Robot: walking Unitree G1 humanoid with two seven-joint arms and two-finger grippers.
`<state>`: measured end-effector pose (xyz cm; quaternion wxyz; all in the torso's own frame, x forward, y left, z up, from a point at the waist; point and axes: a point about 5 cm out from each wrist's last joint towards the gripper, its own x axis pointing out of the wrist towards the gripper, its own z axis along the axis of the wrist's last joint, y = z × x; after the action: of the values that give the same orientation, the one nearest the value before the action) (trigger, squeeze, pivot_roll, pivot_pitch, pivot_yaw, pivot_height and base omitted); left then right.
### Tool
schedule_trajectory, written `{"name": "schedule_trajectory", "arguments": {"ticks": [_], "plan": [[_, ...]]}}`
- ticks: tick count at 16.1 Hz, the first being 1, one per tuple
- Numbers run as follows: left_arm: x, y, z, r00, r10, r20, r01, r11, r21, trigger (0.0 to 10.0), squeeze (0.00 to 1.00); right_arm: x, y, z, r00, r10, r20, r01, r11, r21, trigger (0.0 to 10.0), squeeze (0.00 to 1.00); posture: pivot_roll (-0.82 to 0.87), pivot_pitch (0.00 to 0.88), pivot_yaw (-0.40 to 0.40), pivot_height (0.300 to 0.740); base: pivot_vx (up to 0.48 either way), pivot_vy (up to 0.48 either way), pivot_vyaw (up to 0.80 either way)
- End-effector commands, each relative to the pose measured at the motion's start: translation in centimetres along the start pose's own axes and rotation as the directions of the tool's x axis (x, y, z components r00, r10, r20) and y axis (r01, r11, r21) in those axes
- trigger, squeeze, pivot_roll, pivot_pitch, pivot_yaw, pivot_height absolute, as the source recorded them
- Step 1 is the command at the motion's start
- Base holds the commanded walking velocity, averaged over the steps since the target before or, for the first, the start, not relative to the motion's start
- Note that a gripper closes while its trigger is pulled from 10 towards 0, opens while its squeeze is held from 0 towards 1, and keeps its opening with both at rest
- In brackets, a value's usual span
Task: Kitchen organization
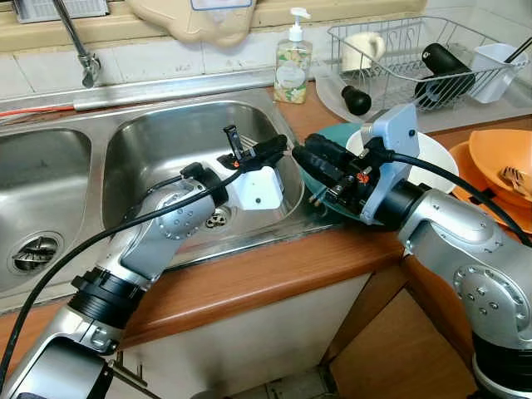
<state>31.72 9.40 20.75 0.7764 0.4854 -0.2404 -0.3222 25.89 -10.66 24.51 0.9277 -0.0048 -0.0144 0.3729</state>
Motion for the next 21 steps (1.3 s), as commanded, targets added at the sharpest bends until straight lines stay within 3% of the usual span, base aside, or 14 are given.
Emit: {"name": "schedule_trajectory", "arguments": {"ticks": [1, 2, 3, 4, 5, 9, 13, 14, 15, 16, 17, 18, 19, 21], "plan": [[-0.1, 0.3, -0.5, 0.999, -0.012, -0.031, 0.013, 1.000, 0.014, 0.0, 0.00, 0.0, 0.3, 0.1, 1.000, 0.006, 0.007, -0.006, 1.000, 0.005, 10.0, 0.98, -0.10, 0.000, 0.008, 0.740, 0.000, 0.000, 0.00], [-0.2, 0.4, -0.9, 0.999, -0.009, -0.051, 0.010, 1.000, 0.013, 0.0, 0.00, 0.0, 0.3, 0.1, 1.000, 0.006, 0.015, -0.007, 1.000, 0.012, 10.0, 1.00, -0.10, 0.000, 0.009, 0.740, 0.000, 0.000, 0.00], [-0.5, 0.5, -1.5, 0.997, -0.015, -0.082, 0.016, 1.000, 0.013, 0.0, 0.00, -0.1, 0.1, 0.1, 1.000, -0.018, 0.012, 0.018, 1.000, -0.011, 10.0, 0.27, -0.10, 0.000, 0.013, 0.740, 0.000, 0.000, 0.00], [-0.8, 0.5, -2.2, 0.993, -0.022, -0.119, 0.024, 1.000, 0.014, 0.0, 0.00, -0.4, -0.2, -0.1, 0.999, -0.041, 0.001, 0.042, 0.998, -0.037, 10.0, 0.00, -0.10, 0.000, 0.015, 0.740, 0.000, 0.000, 0.00], [-0.9, 0.5, -2.5, 0.991, -0.024, -0.133, 0.027, 1.000, 0.015, 0.0, 0.00, -0.6, -0.3, -0.2, 0.999, -0.045, -0.005, 0.045, 0.998, -0.045, 10.0, 0.00, -0.10, 0.000, 0.016, 0.740, 0.000, 0.000, 0.00], [-2.3, 0.2, -6.5, 0.935, -0.107, -0.337, 0.109, 0.994, -0.015, 0.0, 0.00, -2.2, -0.5, -0.9, 0.997, -0.064, -0.049, 0.059, 0.994, -0.097, 10.0, 0.00, -0.11, 0.000, 0.020, 0.740, 0.000, 0.000, 0.00], [-2.7, -1.3, -10.3, 0.823, -0.234, -0.517, 0.212, 0.972, -0.102, 0.0, 0.00, -2.8, 0.4, -1.7, 0.994, -0.006, -0.110, -0.010, 0.990, -0.141, 10.0, 0.00, -0.11, 0.000, 0.013, 0.740, 0.000, 0.000, 0.00], [-2.7, -1.4, -10.7, 0.810, -0.246, -0.532, 0.217, 0.969, -0.117, 0.5, 0.00, -2.8, 0.6, -1.8, 0.993, 0.005, -0.121, -0.023, 0.989, -0.148, 10.0, 0.00, -0.11, 0.000, 0.013, 0.740, 0.000, 0.000, 0.00], [-2.7, -1.9, -11.4, 0.767, -0.295, -0.570, 0.248, 0.955, -0.162, 5.7, 0.00, -2.9, 0.7, -2.1, 0.989, 0.012, -0.149, -0.035, 0.987, -0.158, 10.0, 0.00, -0.12, 0.000, 0.014, 0.740, 0.000, 0.000, 0.00], [-2.7, -2.0, -11.5, 0.758, -0.308, -0.575, 0.256, 0.951, -0.173, 10.0, 0.00, -2.9, 0.7, -2.2, 0.988, 0.011, -0.154, -0.036, 0.986, -0.160, 10.0, 0.00, -0.12, 0.000, 0.014, 0.740, 0.000, 0.000, 0.00], [-3.0, -2.9, -11.9, 0.709, -0.404, -0.578, 0.298, 0.915, -0.274, 10.0, 0.09, -3.1, 0.6, -2.7, 0.982, 0.002, -0.190, -0.036, 0.984, -0.176, 10.0, 0.00, -0.12, 0.000, 0.015, 0.740, 0.000, 0.000, 0.00], [-3.1, -3.1, -12.0, 0.702, -0.419, -0.577, 0.304, 0.908, -0.289, 10.0, 0.62, -3.1, 0.6, -2.8, 0.981, 0.001, -0.195, -0.036, 0.983, -0.178, 10.0, 0.00, -0.12, 0.000, 0.015, 0.740, 0.000, 0.000, 0.00], [-3.7, -4.1, -12.3, 0.645, -0.502, -0.577, 0.367, 0.865, -0.342, 10.0, 1.00, -3.3, 0.6, -3.0, 0.978, 0.002, -0.207, -0.040, 0.983, -0.181, 10.0, 0.00, -0.13, 0.000, 0.019, 0.740, 0.000, 0.000, 0.00], [-3.7, -4.2, -12.4, 0.648, -0.493, -0.580, 0.354, 0.870, -0.344, 10.0, 1.00, -3.4, 0.6, -3.1, 0.978, -0.005, -0.211, -0.034, 0.983, -0.182, 10.0, 0.00, -0.13, 0.000, 0.017, 0.740, 0.000, 0.000, 0.00]]}}
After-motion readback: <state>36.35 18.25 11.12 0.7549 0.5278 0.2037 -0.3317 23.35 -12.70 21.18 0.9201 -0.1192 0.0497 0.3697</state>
